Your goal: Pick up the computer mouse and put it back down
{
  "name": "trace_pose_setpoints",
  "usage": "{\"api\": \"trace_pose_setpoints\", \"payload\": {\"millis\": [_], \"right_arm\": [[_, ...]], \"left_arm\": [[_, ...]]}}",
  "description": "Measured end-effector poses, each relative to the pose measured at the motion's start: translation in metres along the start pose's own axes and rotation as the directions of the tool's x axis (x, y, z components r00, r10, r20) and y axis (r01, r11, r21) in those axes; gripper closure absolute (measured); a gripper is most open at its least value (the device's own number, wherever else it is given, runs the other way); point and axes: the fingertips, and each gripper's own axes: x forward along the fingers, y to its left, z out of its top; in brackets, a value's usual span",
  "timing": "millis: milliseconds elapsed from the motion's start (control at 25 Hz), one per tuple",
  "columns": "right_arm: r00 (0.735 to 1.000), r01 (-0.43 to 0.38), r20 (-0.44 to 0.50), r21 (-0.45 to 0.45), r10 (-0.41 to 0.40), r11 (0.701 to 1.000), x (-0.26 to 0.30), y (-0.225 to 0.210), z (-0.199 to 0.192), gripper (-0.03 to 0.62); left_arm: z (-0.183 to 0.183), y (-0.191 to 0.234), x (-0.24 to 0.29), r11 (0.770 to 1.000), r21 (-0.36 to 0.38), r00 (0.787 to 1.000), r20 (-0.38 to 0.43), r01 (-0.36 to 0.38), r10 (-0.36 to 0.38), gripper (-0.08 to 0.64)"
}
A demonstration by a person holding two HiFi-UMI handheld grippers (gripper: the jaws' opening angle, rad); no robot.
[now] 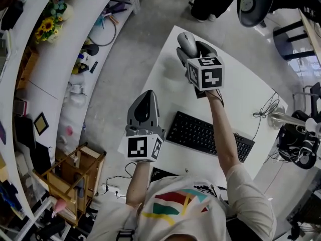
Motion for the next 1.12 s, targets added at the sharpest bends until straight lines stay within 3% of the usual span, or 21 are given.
{"api": "trace_pose_setpoints", "payload": {"millis": [240, 520, 800, 1120], "right_arm": [[0.978, -0.023, 0.207, 0.112, -0.001, 0.993, -0.107, 0.004, 0.032, 0.281], [0.925, -0.034, 0.379, 0.117, -0.013, 0.993, -0.268, 0.014, 0.034, 0.281], [0.882, -0.052, 0.472, 0.128, -0.014, 0.99, -0.377, 0.034, 0.012, 0.281], [0.86, -0.077, 0.51, 0.15, -0.01, 0.986, -0.435, 0.042, -0.015, 0.281]], "left_arm": [[0.026, -0.043, -0.023, 0.997, 0.046, 0.997, 0.044, 0.068, -0.07, 0.515], [0.052, -0.123, -0.067, 0.983, 0.102, 0.983, 0.085, 0.151, -0.16, 0.515], [0.073, -0.189, -0.105, 0.964, 0.157, 0.962, 0.133, 0.217, -0.238, 0.515], [0.074, -0.246, -0.131, 0.935, 0.185, 0.932, 0.145, 0.303, -0.331, 0.515]]}}
